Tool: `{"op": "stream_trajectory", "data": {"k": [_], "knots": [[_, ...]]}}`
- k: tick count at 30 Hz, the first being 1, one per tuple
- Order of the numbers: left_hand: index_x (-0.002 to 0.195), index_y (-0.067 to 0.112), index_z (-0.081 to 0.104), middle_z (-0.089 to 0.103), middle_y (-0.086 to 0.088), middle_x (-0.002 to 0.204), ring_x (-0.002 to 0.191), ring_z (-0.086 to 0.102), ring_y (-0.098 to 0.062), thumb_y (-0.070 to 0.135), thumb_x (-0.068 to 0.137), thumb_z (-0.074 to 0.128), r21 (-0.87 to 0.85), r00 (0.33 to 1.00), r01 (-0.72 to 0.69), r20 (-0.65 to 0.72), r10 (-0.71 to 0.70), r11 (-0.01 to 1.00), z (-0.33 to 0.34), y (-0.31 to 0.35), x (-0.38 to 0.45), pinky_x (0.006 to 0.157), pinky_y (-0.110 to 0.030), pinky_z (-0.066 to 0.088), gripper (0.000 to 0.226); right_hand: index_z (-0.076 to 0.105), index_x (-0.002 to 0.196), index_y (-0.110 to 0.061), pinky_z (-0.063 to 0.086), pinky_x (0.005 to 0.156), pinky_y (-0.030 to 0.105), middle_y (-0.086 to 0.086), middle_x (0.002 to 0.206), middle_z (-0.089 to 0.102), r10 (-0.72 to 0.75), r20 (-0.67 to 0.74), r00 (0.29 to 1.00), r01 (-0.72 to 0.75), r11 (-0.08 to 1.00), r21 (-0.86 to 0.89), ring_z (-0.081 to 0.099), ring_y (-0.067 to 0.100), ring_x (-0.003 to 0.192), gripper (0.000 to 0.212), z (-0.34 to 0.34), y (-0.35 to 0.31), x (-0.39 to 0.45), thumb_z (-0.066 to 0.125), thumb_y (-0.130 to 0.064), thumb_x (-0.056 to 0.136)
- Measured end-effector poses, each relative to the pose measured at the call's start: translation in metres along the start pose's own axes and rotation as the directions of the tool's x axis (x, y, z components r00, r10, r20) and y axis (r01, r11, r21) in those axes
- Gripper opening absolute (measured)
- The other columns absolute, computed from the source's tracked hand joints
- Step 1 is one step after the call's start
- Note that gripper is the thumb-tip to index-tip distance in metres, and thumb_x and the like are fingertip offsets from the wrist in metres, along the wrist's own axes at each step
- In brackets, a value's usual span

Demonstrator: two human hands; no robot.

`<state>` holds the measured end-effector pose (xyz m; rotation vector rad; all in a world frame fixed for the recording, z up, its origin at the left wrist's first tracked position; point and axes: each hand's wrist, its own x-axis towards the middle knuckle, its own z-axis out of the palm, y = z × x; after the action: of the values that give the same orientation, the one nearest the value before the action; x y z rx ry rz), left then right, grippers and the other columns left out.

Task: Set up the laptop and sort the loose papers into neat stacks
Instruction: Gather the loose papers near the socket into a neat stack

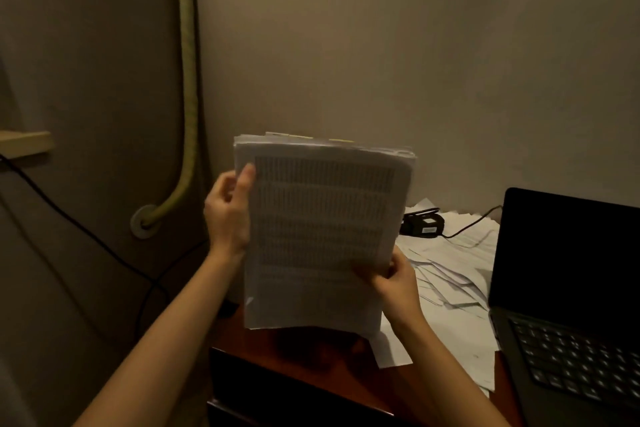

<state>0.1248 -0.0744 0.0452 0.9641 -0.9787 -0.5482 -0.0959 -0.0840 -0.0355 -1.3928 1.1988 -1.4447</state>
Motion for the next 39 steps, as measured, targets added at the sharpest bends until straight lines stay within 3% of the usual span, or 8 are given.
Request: {"op": "stream_trajectory", "data": {"k": [3, 11, 16, 19, 24, 31, 35, 39], "knots": [[0.097, 0.023, 0.060, 0.062, 0.000, 0.097, 0.089, 0.060, -0.017, 0.067, 0.078, 0.054, 0.043, 1.000, -0.019, 0.004, 0.019, 0.999, 0.015, 0.032, 0.020, 0.072, -0.031, 0.048, 0.048, 0.051, 0.100, -0.024, 0.043, 0.065, 0.015, -0.014, 0.092, 0.056, -0.036, -0.016, 0.999, 0.036, 0.999, -0.012, 0.053, 0.003, 0.085, 0.033, 0.002, -0.014, 0.004, 0.074, -0.015, 0.079], [0.103, 0.015, 0.060, 0.059, -0.002, 0.101, 0.088, 0.054, -0.012, 0.032, 0.088, 0.063, 0.058, 0.997, 0.067, -0.046, -0.065, 0.996, 0.027, 0.043, 0.031, 0.067, -0.024, 0.044, 0.023, 0.054, 0.095, -0.016, 0.043, 0.059, 0.011, -0.012, 0.086, 0.057, -0.103, 0.049, 0.993, 0.110, 0.981, -0.160, 0.055, 0.004, 0.079, 0.017, 0.001, -0.017, 0.007, 0.067, -0.021, 0.086], [0.128, 0.024, 0.045, 0.053, 0.007, 0.116, 0.105, 0.054, -0.010, 0.084, 0.057, 0.058, 0.008, 0.985, -0.029, 0.170, 0.027, 1.000, 0.013, 0.048, 0.028, 0.081, -0.022, 0.047, 0.094, 0.055, 0.083, -0.023, 0.048, 0.068, 0.019, -0.006, 0.086, 0.060, -0.144, -0.017, 0.989, 0.142, 0.986, -0.092, 0.057, 0.010, 0.082, 0.014, 0.000, -0.020, 0.004, 0.058, -0.013, 0.092], [0.145, 0.030, 0.024, 0.045, 0.002, 0.136, 0.116, 0.053, -0.014, 0.079, 0.046, 0.070, 0.076, 0.951, 0.032, 0.306, -0.054, 0.997, -0.005, 0.029, 0.017, 0.091, -0.031, 0.050, 0.120, 0.058, 0.092, -0.027, 0.050, 0.075, 0.020, -0.009, 0.093, 0.064, -0.124, 0.000, 0.992, 0.124, 0.992, 0.007, 0.061, 0.004, 0.087, 0.016, 0.000, -0.025, 0.004, 0.061, -0.012, 0.090], [0.123, 0.013, 0.056, 0.064, -0.007, 0.119, 0.096, 0.064, -0.015, 0.031, 0.072, 0.073, 0.317, 0.752, 0.436, 0.386, -0.535, 0.842, -0.025, -0.022, -0.025, 0.080, -0.027, 0.055, 0.056, 0.063, 0.100, -0.015, 0.056, 0.082, 0.033, 0.005, 0.096, 0.070, 0.057, -0.013, 0.998, -0.056, 0.995, 0.085, 0.068, 0.019, 0.090, 0.013, 0.009, -0.020, 0.002, 0.062, -0.008, 0.089], [0.107, 0.010, 0.065, 0.073, -0.009, 0.101, 0.091, 0.071, -0.025, 0.014, 0.077, 0.069, 0.433, 0.577, 0.570, 0.394, -0.716, 0.698, -0.065, -0.067, -0.041, 0.075, -0.040, 0.056, 0.029, 0.061, 0.118, -0.013, 0.055, 0.076, 0.031, 0.002, 0.112, 0.066, 0.293, 0.255, 0.921, -0.239, 0.945, -0.223, 0.064, 0.015, 0.094, 0.029, 0.000, 0.003, -0.010, 0.047, -0.030, 0.099], [0.105, 0.008, 0.062, 0.068, -0.013, 0.104, 0.093, 0.067, -0.029, 0.009, 0.083, 0.066, 0.538, 0.512, 0.610, 0.294, -0.807, 0.583, -0.081, -0.089, -0.045, 0.073, -0.041, 0.054, 0.023, 0.054, 0.125, -0.023, 0.046, 0.091, 0.029, 0.000, 0.128, 0.056, 0.203, 0.359, 0.911, 0.190, 0.565, -0.803, 0.052, 0.013, 0.112, 0.036, -0.040, 0.020, -0.014, 0.057, -0.035, 0.091], [0.103, 0.010, 0.062, 0.067, -0.013, 0.104, 0.096, 0.065, -0.030, 0.009, 0.082, 0.067, 0.577, 0.487, 0.626, 0.235, -0.841, 0.524, -0.085, -0.097, -0.042, 0.081, -0.047, 0.052, 0.021, 0.029, 0.145, -0.034, 0.031, 0.109, 0.034, -0.004, 0.149, 0.033, 0.467, 0.558, 0.686, 0.394, 0.406, -0.824, 0.032, 0.015, 0.134, 0.082, -0.071, 0.018, -0.016, 0.071, -0.023, 0.074]]}}
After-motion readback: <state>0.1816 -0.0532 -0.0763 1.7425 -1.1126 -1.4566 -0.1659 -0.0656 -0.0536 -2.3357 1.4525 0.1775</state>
